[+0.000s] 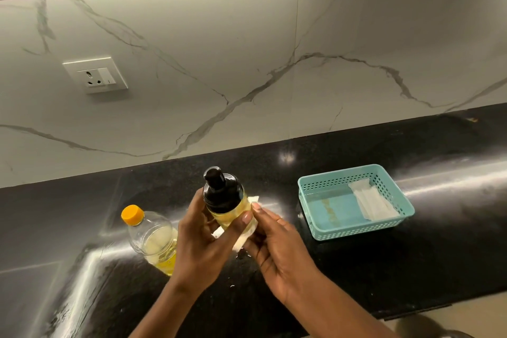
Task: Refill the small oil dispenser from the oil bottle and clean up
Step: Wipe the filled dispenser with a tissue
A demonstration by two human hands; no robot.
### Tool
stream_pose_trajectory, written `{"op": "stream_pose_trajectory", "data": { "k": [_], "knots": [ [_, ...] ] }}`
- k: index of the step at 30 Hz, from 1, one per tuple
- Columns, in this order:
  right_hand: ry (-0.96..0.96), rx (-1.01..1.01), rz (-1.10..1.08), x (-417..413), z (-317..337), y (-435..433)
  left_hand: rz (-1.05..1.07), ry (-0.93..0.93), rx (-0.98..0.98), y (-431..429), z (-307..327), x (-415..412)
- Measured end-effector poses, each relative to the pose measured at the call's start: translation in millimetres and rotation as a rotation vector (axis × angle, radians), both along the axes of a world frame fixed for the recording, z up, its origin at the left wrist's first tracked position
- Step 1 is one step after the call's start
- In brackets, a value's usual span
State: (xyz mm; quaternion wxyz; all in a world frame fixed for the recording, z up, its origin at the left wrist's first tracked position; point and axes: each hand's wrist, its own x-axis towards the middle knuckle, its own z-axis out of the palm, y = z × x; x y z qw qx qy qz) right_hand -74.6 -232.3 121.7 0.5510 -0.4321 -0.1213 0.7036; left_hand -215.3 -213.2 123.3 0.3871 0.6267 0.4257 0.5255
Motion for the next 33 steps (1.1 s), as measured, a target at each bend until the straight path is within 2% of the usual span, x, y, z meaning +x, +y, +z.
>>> {"op": "stream_pose_trajectory", "data": {
  "k": [6,10,18,22,26,29,33],
  "knots": [
    [-0.347,0.182,-0.044,-0.9,22.5,-4.6,-0.181,-0.029,-0.047,12.5,0.7,-14.0],
    [-0.416,0.289,0.017,-2.4,30.3,-13.7,-0.285,-0.050,-0.099,19.1,2.8,-20.9],
    [-0.581,0.621,0.142,10.8,39.9,-4.8,-0.417,0.082,-0.148,18.5,8.4,-24.3],
    [-0.716,0.601,0.205,15.7,44.3,8.9,-0.413,0.104,-0.130,15.4,7.5,-19.3],
    [-0.719,0.528,0.187,17.6,42.1,14.8,-0.384,0.093,-0.127,16.8,4.7,-18.8],
    [-0.646,0.452,0.174,13.6,29.6,4.2,-0.346,0.007,-0.141,20.8,4.4,-20.5],
    [-0.416,0.257,0.082,8.4,11.0,-5.7,-0.355,0.032,-0.140,21.3,5.7,-26.2]
  ]
}}
